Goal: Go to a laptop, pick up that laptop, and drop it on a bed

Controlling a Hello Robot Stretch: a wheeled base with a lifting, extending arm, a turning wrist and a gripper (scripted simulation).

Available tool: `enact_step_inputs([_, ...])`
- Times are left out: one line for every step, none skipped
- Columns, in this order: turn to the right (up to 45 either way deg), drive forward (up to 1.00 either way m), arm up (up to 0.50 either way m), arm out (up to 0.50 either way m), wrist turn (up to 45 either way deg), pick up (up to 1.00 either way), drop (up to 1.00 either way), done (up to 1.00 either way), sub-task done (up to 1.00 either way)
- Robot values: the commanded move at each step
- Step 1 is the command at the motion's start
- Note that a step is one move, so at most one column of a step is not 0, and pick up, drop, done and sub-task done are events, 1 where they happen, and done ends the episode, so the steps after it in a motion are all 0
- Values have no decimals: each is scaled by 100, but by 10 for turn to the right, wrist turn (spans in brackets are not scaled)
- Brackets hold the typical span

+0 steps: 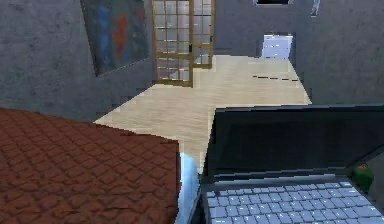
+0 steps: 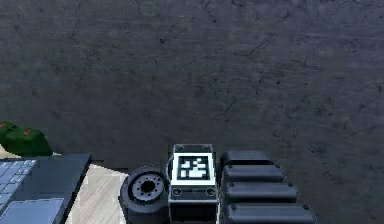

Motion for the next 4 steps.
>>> enact_step_inputs([270, 0, 0, 0, 0, 0, 0, 0, 0])
enact_step_inputs([-330, 0, 0, 0, 0, 0, 0, 0, 0])
enact_step_inputs([-450, 0, 0, 0, 0, 0, 0, 0, 0])
enact_step_inputs([-450, 0, 0, 0, 0, 0, 0, 0, 0])
